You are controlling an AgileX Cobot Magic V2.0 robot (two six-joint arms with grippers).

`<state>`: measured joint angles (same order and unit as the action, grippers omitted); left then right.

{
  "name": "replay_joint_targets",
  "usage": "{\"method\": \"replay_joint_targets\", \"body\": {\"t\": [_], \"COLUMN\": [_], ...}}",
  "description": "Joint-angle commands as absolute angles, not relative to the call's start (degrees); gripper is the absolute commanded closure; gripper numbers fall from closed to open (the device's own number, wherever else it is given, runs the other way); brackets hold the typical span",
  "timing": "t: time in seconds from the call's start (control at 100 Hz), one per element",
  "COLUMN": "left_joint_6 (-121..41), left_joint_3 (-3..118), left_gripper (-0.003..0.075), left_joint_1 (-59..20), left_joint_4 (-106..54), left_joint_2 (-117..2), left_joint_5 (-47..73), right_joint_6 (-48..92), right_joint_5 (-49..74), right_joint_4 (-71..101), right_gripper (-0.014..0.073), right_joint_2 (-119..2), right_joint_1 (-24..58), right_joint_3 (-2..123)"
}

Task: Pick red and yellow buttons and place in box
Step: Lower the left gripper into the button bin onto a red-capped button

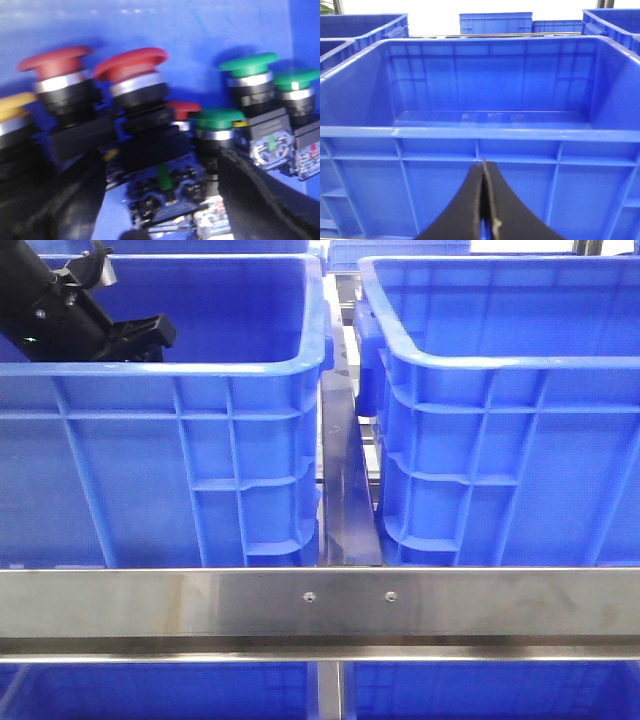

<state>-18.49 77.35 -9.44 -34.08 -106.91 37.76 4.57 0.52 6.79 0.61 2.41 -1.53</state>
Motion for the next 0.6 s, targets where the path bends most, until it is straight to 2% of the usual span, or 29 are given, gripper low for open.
{"method": "replay_joint_targets", "body": {"t": [0.0, 0.14, 0.36, 0.51, 0.59], "left_joint_6": [-18.7, -18.7, -18.8, -20.4, -22.0], "left_joint_3": [79.1, 79.1, 79.1, 79.1, 79.1], "left_gripper": [0.0307, 0.0409, 0.0647, 0.0733, 0.0739], "left_joint_1": [-9.8, -9.8, -9.8, -9.8, -10.2], "left_joint_4": [-35.7, -35.7, -35.1, -34.9, -34.9], "left_joint_2": [-104.4, -104.4, -104.4, -102.5, -100.4], "left_joint_5": [35.5, 35.5, 35.6, 37.1, 38.5], "right_joint_6": [4.8, 4.8, 4.8, 4.8, 4.8], "right_joint_5": [-3.8, -3.8, -3.8, -3.8, -3.8], "right_joint_4": [6.3, 6.3, 6.3, 6.3, 6.3], "right_gripper": [0.0662, 0.0662, 0.0662, 0.0662, 0.0662], "right_joint_2": [2.0, 2.0, 2.0, 2.0, 2.0], "right_joint_1": [2.0, 2.0, 2.0, 2.0, 2.0], "right_joint_3": [-0.4, -0.4, -0.4, -0.4, -0.4]}}
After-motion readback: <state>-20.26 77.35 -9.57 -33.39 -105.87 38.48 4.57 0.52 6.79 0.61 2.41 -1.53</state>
